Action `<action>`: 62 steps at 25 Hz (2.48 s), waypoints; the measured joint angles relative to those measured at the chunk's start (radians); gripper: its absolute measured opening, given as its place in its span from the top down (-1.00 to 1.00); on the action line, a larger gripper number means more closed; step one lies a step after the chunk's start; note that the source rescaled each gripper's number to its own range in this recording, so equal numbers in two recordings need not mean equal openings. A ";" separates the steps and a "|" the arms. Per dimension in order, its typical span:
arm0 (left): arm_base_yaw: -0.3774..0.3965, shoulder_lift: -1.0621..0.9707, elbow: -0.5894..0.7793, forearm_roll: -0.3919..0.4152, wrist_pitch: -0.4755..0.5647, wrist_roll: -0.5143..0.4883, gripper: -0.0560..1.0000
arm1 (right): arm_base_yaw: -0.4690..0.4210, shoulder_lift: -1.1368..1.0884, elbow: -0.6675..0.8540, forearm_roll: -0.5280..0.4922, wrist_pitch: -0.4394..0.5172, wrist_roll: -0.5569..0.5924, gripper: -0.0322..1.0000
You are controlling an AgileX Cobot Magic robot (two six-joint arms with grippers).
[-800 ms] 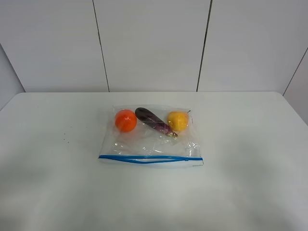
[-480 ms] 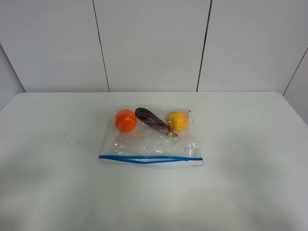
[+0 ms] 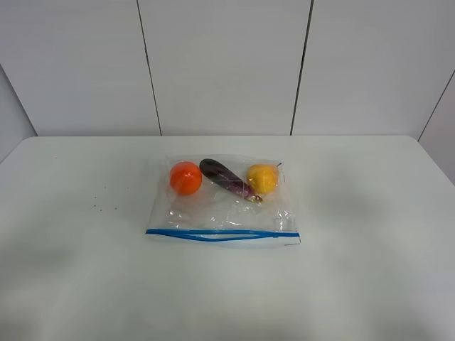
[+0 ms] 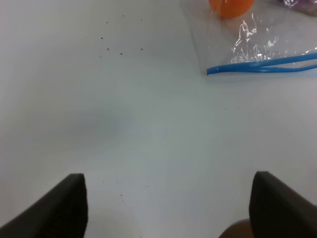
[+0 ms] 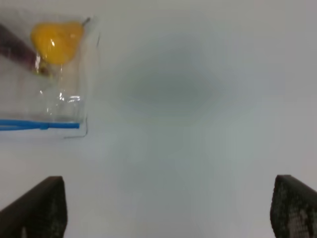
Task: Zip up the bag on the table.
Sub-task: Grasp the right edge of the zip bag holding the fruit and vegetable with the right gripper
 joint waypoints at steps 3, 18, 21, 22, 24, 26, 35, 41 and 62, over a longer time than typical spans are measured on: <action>0.000 0.000 0.000 0.000 0.000 0.000 -0.77 | 0.000 0.209 -0.075 0.052 -0.007 0.001 -0.94; 0.000 0.000 0.000 0.000 0.000 0.000 -0.77 | 0.000 1.032 -0.160 0.424 -0.264 -0.280 -0.94; 0.000 0.000 0.000 0.000 0.000 0.000 -0.77 | 0.000 1.126 -0.160 0.564 -0.267 -0.436 -0.94; 0.000 0.000 0.000 0.000 0.000 0.000 -0.77 | 0.000 1.152 -0.160 0.603 -0.268 -0.479 -0.94; 0.000 0.000 0.000 0.000 0.000 0.000 -0.77 | 0.000 1.198 -0.160 0.691 -0.269 -0.587 -0.94; 0.000 0.000 0.000 0.000 0.000 0.000 -0.77 | 0.000 1.232 -0.160 0.764 -0.270 -0.683 -0.94; 0.000 0.000 0.000 0.000 0.000 0.000 -0.77 | 0.000 1.367 -0.243 0.947 -0.215 -0.890 -0.94; 0.000 0.000 0.000 0.000 0.000 0.000 -0.77 | 0.000 1.466 -0.327 0.954 -0.108 -0.907 -0.89; 0.000 0.000 0.000 0.000 0.000 0.000 -0.77 | 0.000 1.606 -0.330 1.141 -0.039 -1.075 -0.76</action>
